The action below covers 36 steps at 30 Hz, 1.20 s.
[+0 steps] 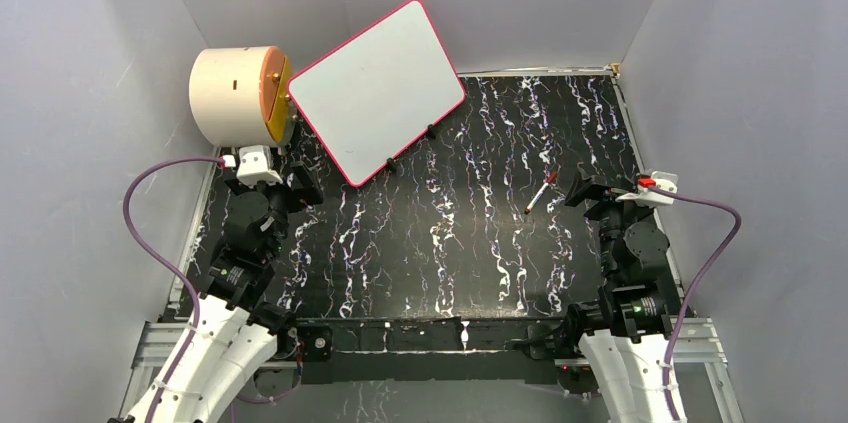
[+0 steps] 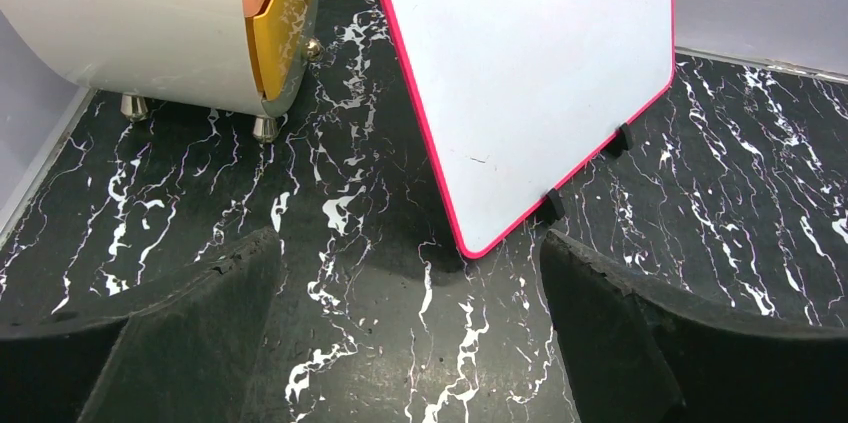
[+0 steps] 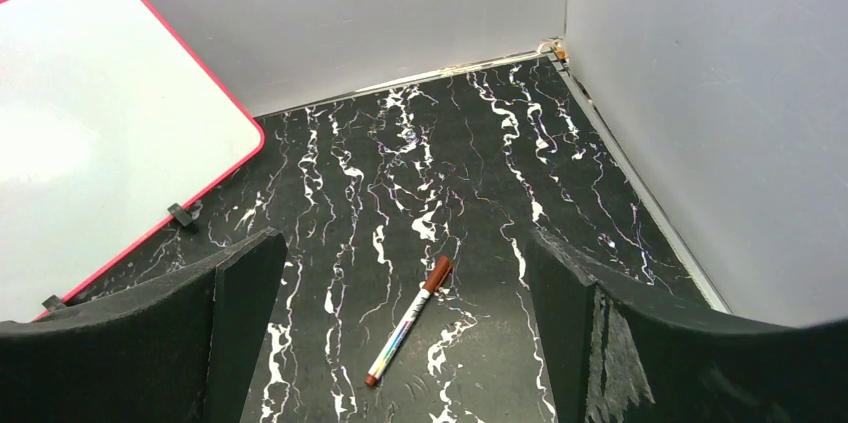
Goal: Write a sentence on the whiteboard
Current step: Move the whiteboard stand to the center of the board.
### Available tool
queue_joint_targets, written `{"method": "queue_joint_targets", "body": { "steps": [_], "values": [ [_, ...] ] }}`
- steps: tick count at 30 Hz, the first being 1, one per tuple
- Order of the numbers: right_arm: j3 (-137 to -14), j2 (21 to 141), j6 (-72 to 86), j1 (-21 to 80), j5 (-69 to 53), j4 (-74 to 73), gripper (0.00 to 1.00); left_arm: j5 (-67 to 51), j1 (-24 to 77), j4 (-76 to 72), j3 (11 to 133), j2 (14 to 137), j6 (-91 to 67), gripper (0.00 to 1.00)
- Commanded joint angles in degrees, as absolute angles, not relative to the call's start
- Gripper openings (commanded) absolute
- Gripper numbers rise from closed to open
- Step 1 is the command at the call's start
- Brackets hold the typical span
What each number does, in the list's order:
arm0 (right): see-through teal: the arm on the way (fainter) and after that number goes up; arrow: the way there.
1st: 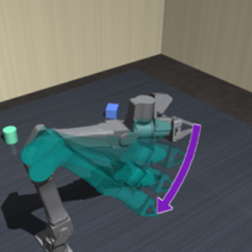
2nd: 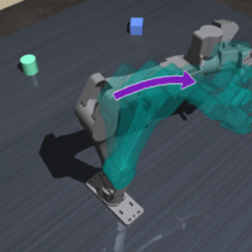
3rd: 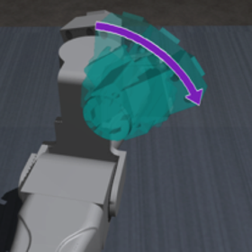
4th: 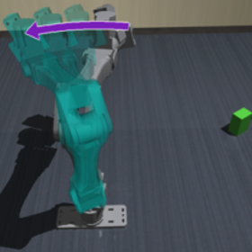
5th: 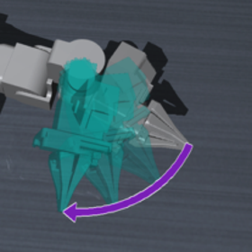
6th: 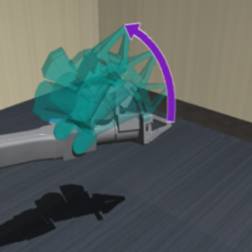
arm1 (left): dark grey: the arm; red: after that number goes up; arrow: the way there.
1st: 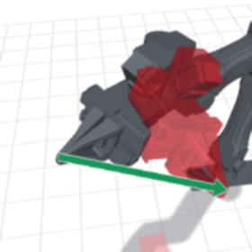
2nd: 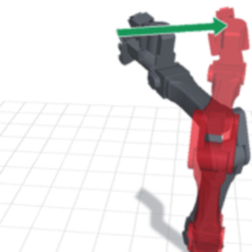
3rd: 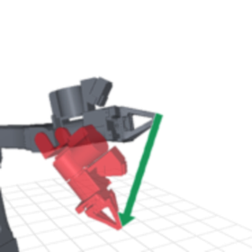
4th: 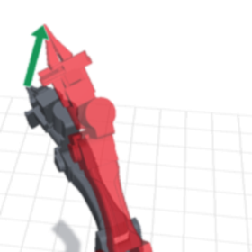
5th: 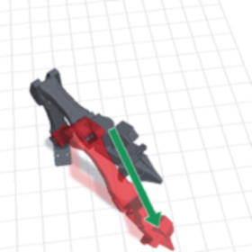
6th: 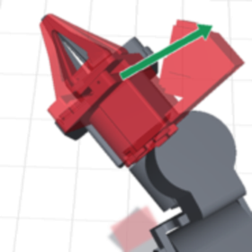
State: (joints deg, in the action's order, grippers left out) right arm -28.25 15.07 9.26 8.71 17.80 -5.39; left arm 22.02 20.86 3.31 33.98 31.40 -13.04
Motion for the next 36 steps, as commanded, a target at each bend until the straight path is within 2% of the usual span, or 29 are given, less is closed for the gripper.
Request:
{"method": "queue_joint_targets", "body": {
  "steps": [1, 9, 14, 19, 22, 31, 36],
  "values": [
    [-28.3, 15.0, 8.5, 9.0, 17.6, -1.7, 0.99, 22.5, 21.1, 2.7, 36.4, 30.8, -12.7, 0.98],
    [-28.3, 14.9, 8.6, 9.0, 17.2, -1.8, 0.99, 23.2, 21.0, 1.8, 34.6, 30.3, -14.9, 0.98],
    [-28.4, 14.8, 8.7, 9.0, 16.9, -1.9, 0.99, 19.2, 21.0, 2.2, 35.4, 33.2, -15.8, 0.98],
    [-28.6, 14.5, 8.9, 9.0, 16.6, -2.3, 0.99, 18.4, 21.0, 3.8, 37.9, 38.3, -19.3, 0.98],
    [-28.6, 14.3, 8.9, 9.0, 16.6, -2.6, 0.99, 14.0, 21.0, 3.7, 39.2, 41.2, -19.6, 0.98],
    [-28.5, 14.1, 9.2, 9.4, 16.1, -2.6, 0.99, 14.5, 21.5, 5.0, 43.4, 54.8, -29.6, 0.96],
    [-28.4, 14.1, 9.1, 9.8, 16.3, -2.7, 0.99, 19.5, 26.3, 6.8, 45.8, 60.8, -34.3, 0.95]
  ]
}}
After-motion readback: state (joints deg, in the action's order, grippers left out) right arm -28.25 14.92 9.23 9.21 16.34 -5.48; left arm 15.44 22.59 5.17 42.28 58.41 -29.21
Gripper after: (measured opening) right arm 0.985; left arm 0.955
